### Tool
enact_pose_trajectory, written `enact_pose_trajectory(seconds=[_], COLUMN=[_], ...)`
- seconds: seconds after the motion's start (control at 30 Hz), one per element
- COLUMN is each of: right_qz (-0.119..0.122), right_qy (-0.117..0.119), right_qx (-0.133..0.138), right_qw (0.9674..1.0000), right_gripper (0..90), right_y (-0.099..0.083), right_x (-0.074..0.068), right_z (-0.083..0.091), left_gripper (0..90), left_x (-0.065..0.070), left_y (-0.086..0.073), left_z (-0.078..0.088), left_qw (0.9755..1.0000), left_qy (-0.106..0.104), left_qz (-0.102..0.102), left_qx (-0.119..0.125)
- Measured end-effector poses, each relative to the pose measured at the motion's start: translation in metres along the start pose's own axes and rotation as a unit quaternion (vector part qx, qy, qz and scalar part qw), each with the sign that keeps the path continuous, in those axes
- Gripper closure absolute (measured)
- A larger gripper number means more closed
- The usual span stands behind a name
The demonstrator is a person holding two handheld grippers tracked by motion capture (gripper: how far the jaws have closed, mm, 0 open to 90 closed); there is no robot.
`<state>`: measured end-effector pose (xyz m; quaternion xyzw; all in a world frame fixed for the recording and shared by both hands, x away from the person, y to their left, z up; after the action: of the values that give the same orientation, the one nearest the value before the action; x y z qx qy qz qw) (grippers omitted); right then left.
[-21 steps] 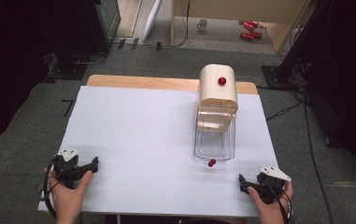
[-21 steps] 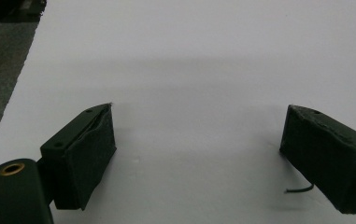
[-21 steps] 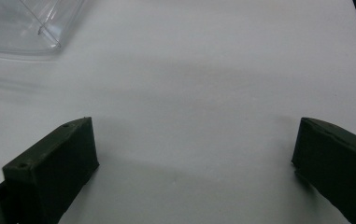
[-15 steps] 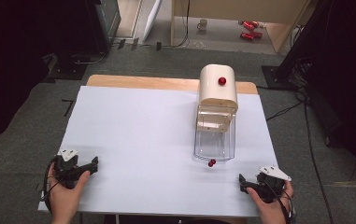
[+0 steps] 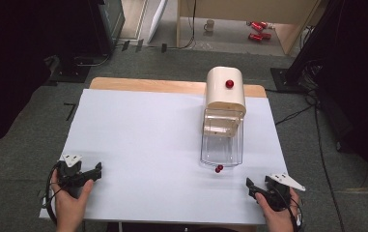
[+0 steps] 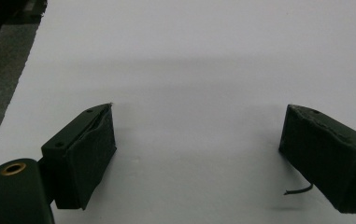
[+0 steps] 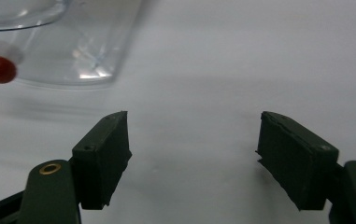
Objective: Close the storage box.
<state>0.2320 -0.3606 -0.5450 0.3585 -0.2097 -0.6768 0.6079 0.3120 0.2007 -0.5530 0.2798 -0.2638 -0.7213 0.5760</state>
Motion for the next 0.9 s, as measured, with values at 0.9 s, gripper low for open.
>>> enact_pose_trajectory(seconds=[0.9], right_qz=[0.041], right_qy=[0.027], right_qx=[0.025], right_qw=[0.9985], right_gripper=[48.2], right_y=[0.01], right_x=[-0.085], right_z=[0.006], left_gripper=[10.8], left_x=[0.0], left_y=[0.0], left_z=[0.0], left_qw=[1.0], left_qy=[0.0], left_qz=[-0.001], left_qx=[0.0])
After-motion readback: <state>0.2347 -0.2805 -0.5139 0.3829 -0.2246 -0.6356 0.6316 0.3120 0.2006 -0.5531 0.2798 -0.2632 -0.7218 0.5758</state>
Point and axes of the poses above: each handheld gripper's, and its own axes: z roughly backward along the jaws, y roughly out of its top, x roughly to its right, the point moved 8 cm from there along -z, roughly forward along the jaws, and after that the axes turned 6 degrees about -z, right-handed, at the moved point
